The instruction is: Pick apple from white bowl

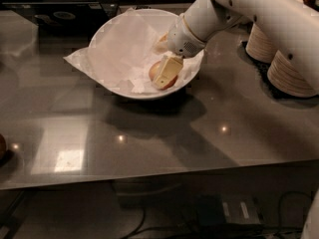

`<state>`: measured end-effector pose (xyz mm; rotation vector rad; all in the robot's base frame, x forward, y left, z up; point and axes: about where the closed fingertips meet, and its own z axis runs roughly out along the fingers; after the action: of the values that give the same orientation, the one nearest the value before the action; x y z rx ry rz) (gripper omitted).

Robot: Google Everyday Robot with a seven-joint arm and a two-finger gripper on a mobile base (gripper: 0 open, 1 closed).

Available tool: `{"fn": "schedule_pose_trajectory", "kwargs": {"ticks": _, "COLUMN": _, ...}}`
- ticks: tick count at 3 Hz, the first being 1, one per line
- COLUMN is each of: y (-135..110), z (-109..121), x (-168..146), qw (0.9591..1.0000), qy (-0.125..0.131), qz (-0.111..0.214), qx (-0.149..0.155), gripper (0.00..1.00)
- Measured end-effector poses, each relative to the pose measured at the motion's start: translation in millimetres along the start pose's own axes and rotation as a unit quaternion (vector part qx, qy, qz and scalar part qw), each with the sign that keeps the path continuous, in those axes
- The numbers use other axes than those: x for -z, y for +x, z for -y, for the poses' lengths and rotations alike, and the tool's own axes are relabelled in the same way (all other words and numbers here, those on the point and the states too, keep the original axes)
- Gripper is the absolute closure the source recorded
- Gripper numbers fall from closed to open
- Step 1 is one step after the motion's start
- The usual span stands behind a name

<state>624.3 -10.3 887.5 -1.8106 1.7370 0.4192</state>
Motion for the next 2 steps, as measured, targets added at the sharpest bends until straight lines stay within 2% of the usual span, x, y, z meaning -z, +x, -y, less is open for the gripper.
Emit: {"fn": "schedule_pose_trajectory", "kwargs": {"ticks": 2, "y": 15.0, "z": 1.3, "x": -11.0, "qw": 0.9999, "qy": -0.006, "qz": -0.01, "qx": -0.012, "gripper": 0.29}}
